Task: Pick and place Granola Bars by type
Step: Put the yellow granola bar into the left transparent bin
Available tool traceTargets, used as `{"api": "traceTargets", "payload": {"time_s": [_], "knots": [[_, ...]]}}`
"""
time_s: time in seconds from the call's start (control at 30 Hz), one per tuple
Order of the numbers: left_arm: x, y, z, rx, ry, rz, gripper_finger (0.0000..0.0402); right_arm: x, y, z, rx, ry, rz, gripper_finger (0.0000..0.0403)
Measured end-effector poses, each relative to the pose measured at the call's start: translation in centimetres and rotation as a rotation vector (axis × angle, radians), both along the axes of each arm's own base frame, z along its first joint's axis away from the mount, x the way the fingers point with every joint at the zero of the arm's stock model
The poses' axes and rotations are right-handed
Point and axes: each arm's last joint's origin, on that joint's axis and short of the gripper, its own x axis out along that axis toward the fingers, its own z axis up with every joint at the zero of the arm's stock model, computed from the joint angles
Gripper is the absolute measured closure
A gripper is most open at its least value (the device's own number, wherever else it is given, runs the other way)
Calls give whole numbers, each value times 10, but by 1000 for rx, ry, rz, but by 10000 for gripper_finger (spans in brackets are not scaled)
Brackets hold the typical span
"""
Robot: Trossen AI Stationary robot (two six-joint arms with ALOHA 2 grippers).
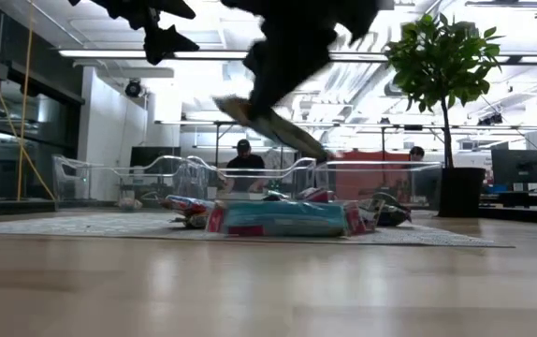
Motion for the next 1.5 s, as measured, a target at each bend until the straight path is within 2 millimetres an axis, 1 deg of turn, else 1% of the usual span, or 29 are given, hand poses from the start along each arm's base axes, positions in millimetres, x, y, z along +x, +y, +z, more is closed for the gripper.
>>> {"api": "traceTargets", "payload": {"time_s": [0.23,0.37,0.57,0.77,0.9,1.07,1.13,1.37,1.5], "knots": [[-1,0,-2,10,20,-7,122,20,-47,51,28,-125,-85,287],[-3,-1,-5,37,55,-23,122,26,-69,80,74,-214,-105,287],[-5,-3,-9,85,94,-76,122,27,-89,123,111,-340,-88,287],[-3,-5,-6,120,24,-198,122,25,-105,152,73,-436,-100,286],[0,-5,1,140,-63,-243,122,27,-117,164,92,-528,-132,286],[6,-2,17,206,-220,-233,122,31,-118,173,96,-628,-118,286],[6,-2,19,220,-246,-234,122,31,-119,175,83,-649,-128,286],[10,0,19,220,-251,-224,122,35,-128,186,77,-772,-140,286],[13,2,18,233,-248,-187,122,35,-130,188,74,-794,-144,286]]}}
